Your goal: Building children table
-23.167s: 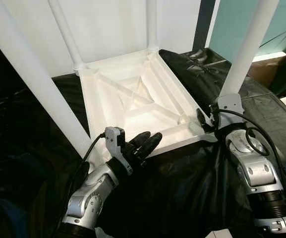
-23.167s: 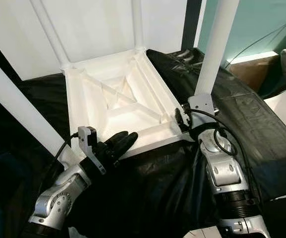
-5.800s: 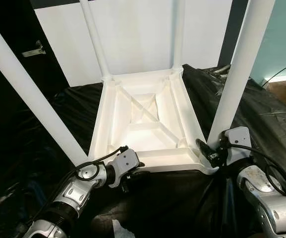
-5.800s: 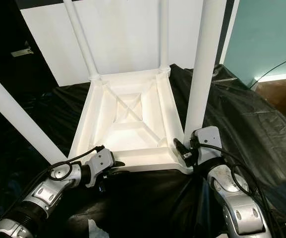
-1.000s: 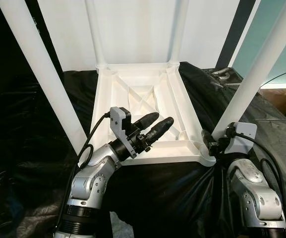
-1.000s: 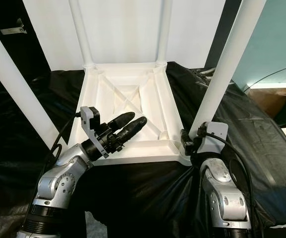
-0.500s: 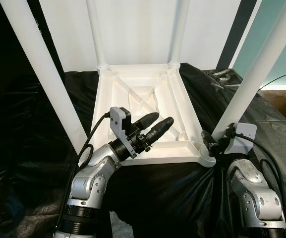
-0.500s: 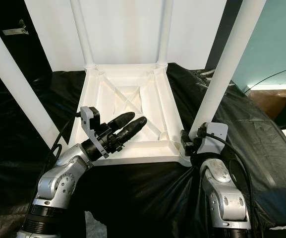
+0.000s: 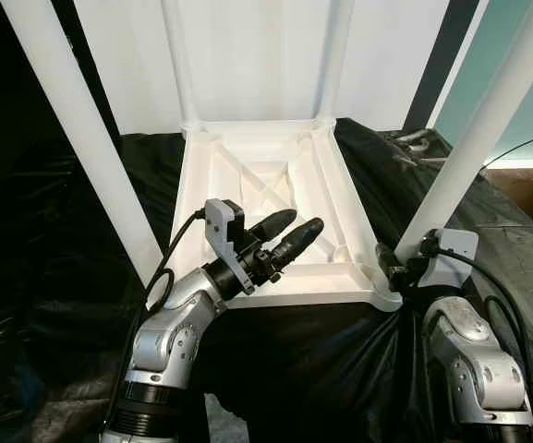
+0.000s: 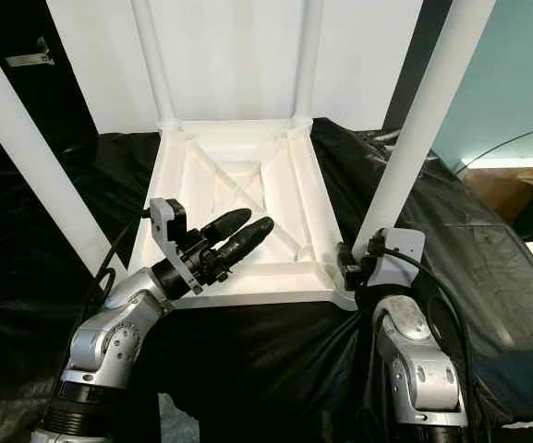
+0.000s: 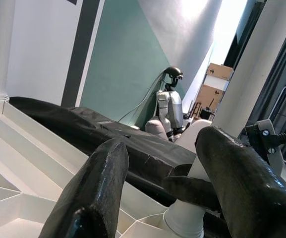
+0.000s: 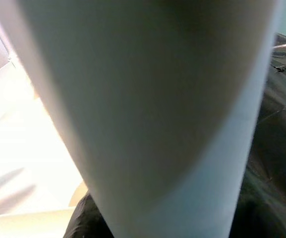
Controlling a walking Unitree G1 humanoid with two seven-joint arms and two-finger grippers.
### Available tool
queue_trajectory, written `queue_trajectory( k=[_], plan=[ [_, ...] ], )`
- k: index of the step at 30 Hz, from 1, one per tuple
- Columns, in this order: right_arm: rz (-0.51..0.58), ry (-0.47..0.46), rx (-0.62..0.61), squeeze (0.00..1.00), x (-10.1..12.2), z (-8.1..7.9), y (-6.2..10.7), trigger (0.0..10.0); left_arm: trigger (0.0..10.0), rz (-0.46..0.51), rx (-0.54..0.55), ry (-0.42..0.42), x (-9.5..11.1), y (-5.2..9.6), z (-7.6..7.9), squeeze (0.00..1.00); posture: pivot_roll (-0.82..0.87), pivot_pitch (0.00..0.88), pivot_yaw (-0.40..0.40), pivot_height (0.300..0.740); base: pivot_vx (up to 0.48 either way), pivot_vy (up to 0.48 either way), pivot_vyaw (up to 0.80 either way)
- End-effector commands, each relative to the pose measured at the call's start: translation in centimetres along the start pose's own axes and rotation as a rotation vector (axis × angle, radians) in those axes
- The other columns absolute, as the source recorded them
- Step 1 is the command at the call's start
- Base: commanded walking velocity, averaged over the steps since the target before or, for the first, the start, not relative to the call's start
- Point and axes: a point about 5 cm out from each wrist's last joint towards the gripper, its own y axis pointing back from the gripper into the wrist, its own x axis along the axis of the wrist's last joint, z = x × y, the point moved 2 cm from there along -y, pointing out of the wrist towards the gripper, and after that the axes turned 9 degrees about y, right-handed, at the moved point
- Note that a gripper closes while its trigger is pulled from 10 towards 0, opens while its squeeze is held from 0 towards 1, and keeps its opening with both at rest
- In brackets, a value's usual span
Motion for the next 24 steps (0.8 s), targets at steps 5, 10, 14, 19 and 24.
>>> queue_trajectory(
  k=[5,10,14,19,24],
  plan=[
    [-0.304,-0.068,0.050,0.00,-6.3,-1.0,0.9,10.0,10.0,-0.007,-0.057,-0.009,0.3,-0.2,0.5,0.00,-0.13,0.043,0.068,0.740,0.000,0.000,0.00],
    [-0.304,-0.068,0.050,0.00,-6.3,-1.0,0.9,10.0,10.0,-0.007,-0.057,-0.009,0.3,-0.2,0.5,0.00,-0.13,0.043,0.068,0.740,0.000,0.000,0.00],
    [-0.200,0.025,-0.003,0.00,-5.6,-1.4,0.4,10.0,10.0,-0.072,0.226,-0.060,-2.7,0.9,-2.5,0.00,-0.12,0.000,0.000,0.740,0.000,0.000,0.00],
    [-0.014,0.158,-0.057,0.00,-3.9,-2.4,-0.1,10.0,10.0,-0.173,0.578,-0.180,-6.8,3.4,-5.8,0.00,-0.12,0.000,0.000,0.740,0.000,0.000,0.00],
    [-0.012,0.160,-0.055,0.00,-3.8,-2.4,-0.1,10.0,10.0,-0.172,0.583,-0.180,-6.8,3.4,-5.8,0.00,-0.11,0.000,0.000,0.740,0.000,0.000,0.00]
  ],
)
